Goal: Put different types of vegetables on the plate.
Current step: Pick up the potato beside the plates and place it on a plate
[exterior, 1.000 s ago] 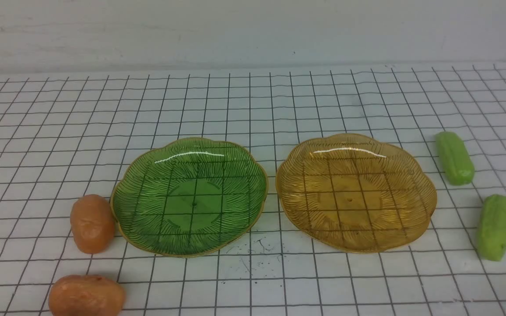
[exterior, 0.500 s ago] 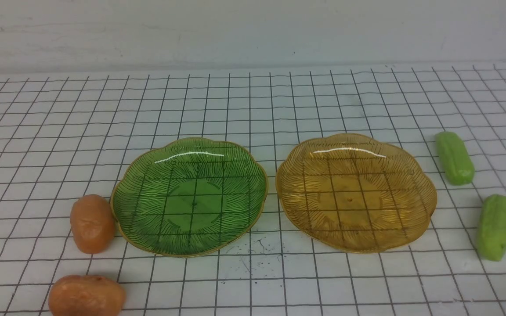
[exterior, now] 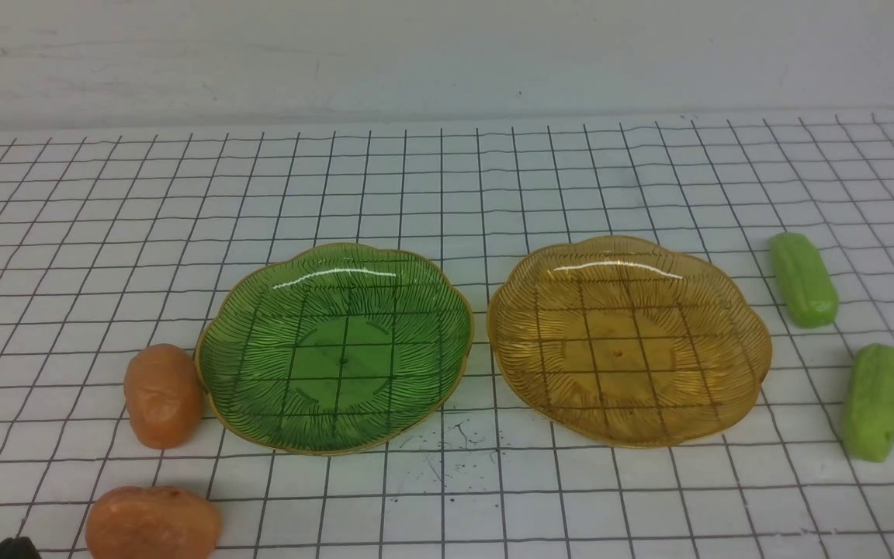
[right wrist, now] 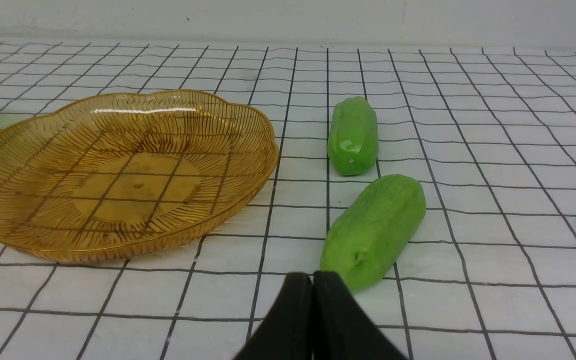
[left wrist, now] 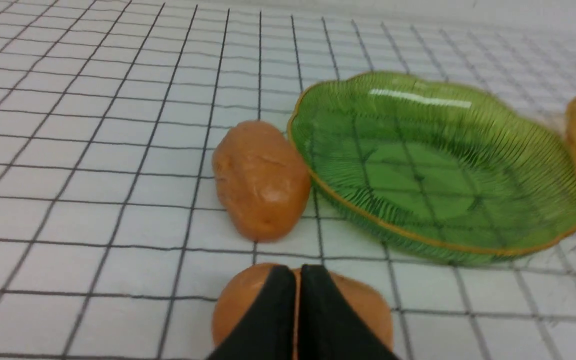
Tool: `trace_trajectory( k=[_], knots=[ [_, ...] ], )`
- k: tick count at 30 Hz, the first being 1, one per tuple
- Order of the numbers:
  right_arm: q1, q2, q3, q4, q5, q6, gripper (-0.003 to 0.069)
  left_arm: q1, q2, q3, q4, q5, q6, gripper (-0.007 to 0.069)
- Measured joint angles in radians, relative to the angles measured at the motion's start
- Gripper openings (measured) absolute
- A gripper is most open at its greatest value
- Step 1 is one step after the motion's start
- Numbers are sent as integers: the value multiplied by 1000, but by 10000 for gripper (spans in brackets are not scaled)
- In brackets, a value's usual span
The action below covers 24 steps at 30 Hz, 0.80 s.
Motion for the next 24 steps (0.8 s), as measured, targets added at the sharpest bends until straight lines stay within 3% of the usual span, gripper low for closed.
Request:
trace_trajectory(
  k=[5, 8, 18, 24],
  knots=[
    [0, 0, 0, 0, 0, -1, -15, 0, 0, 1, -249, -98, -90, -8],
    [0, 0, 0, 0, 0, -2, -15, 0, 0, 1, -316, -133, -98, -8],
    [0, 0, 0, -1, 0, -4, -15, 0, 0, 1, -341, -357, -99, -8],
    [0, 0, 1, 43, -28, 17, -15, 0, 1, -83, -336, -259, -71, -8]
  ],
)
